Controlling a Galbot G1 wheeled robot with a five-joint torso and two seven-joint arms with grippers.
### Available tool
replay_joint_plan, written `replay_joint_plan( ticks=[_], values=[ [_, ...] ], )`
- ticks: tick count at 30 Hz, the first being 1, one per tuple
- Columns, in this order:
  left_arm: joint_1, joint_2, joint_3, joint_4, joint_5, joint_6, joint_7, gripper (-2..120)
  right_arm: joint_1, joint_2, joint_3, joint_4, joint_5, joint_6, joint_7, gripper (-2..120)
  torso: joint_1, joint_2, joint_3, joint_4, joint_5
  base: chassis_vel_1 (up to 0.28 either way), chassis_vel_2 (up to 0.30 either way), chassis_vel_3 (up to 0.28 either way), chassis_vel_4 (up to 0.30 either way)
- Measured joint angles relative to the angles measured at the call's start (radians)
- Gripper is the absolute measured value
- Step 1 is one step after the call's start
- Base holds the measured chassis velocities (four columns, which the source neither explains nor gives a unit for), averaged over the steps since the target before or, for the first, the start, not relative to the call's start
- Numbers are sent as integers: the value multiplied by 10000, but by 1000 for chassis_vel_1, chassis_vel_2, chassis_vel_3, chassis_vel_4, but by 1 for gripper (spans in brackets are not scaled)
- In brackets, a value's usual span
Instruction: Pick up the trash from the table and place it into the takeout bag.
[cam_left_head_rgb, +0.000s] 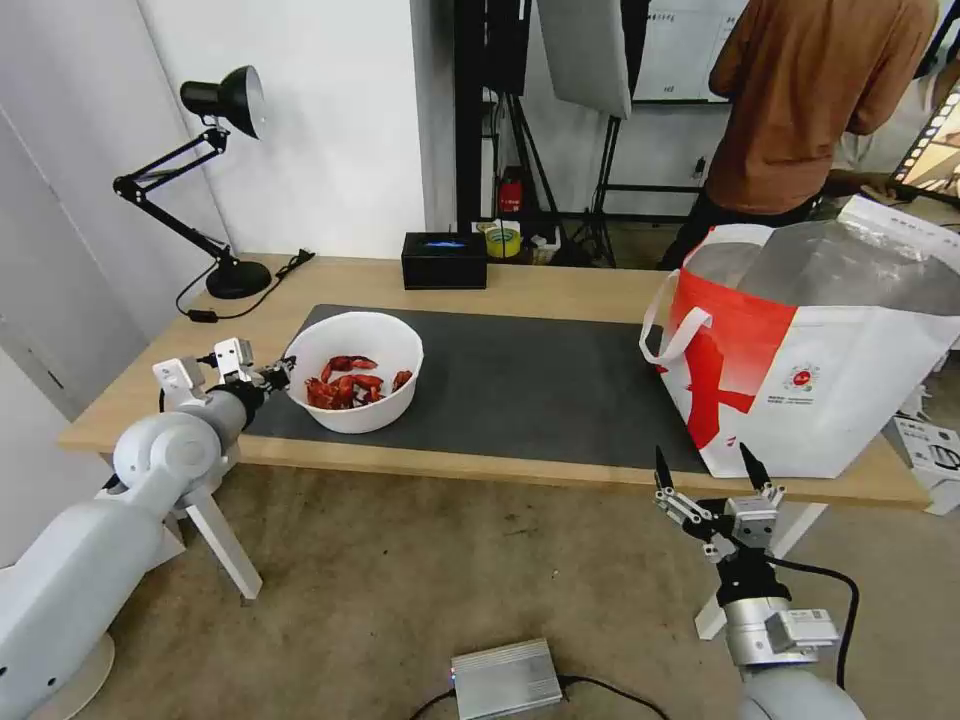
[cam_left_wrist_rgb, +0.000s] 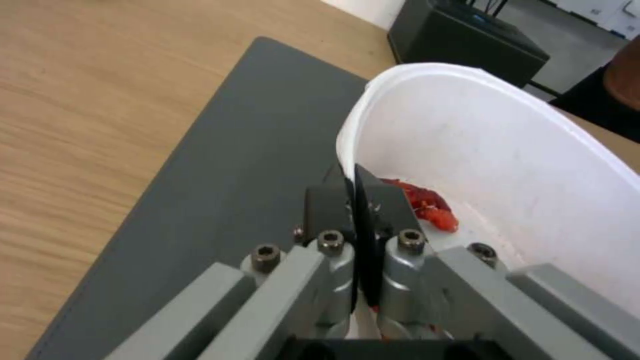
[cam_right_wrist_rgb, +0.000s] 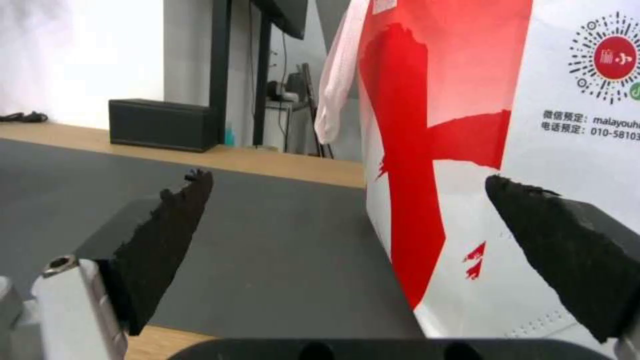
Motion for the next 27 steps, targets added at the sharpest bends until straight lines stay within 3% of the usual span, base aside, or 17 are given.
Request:
replay_joint_plan(
  ticks=[27],
  values=[
    [-1780,-611,1176,43,-794,-28,-442,0,0,0,0,0,0,0,0,100,1,-1,1,-1,0,0,0,0,0]
  ],
)
